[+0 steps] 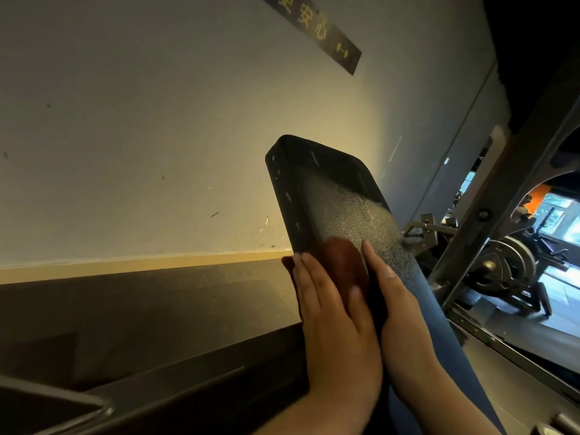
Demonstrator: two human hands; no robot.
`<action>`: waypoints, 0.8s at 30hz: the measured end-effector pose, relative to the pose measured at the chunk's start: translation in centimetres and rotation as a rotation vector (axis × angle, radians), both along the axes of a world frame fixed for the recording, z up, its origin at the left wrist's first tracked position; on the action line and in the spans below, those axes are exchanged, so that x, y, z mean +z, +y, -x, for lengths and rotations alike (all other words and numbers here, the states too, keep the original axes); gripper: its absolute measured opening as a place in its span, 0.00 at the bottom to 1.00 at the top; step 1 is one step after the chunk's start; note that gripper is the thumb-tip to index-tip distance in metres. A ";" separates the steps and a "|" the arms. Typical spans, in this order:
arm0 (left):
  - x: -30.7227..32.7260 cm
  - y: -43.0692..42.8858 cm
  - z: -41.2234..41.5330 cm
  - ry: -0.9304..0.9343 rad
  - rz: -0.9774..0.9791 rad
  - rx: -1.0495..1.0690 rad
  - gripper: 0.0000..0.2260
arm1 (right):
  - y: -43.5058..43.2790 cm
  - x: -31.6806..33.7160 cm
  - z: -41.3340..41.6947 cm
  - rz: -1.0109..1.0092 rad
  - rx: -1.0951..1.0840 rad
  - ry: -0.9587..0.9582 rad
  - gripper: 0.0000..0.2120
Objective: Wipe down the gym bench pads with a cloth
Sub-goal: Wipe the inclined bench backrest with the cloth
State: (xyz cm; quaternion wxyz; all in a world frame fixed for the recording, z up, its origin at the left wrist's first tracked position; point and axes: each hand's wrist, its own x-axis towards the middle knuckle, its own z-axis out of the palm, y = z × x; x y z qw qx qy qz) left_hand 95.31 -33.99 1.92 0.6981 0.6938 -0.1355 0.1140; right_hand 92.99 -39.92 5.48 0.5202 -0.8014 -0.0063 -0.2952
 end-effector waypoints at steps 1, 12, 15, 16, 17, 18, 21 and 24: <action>-0.3 0.0 0.5 -0.011 -0.020 -0.004 0.31 | -0.1 0.3 -0.4 0.012 0.003 0.006 0.25; 5.4 0.9 -9.1 -0.029 0.075 0.119 0.27 | 0.0 -0.4 -2.9 0.108 0.007 0.054 0.29; 2.7 0.8 -5.2 -0.074 0.071 0.044 0.27 | -0.7 -0.8 -2.9 0.009 -0.008 0.104 0.36; 2.9 0.8 -5.7 -0.080 0.060 0.066 0.27 | -0.8 -0.7 -3.1 0.022 -0.012 0.116 0.34; 4.0 0.9 -7.1 -0.080 0.040 0.099 0.26 | -0.7 -0.6 -3.4 0.071 -0.017 0.127 0.28; 5.5 1.2 -9.0 -0.074 0.029 0.130 0.26 | -0.7 -0.4 -3.7 0.161 -0.019 0.141 0.22; 10.1 2.6 -14.7 -0.033 0.066 0.128 0.25 | -0.4 -0.1 -4.2 0.412 -0.066 0.147 0.21; 10.2 2.8 -15.4 -0.054 0.073 0.124 0.25 | -0.1 0.0 -4.4 0.483 -0.134 0.112 0.24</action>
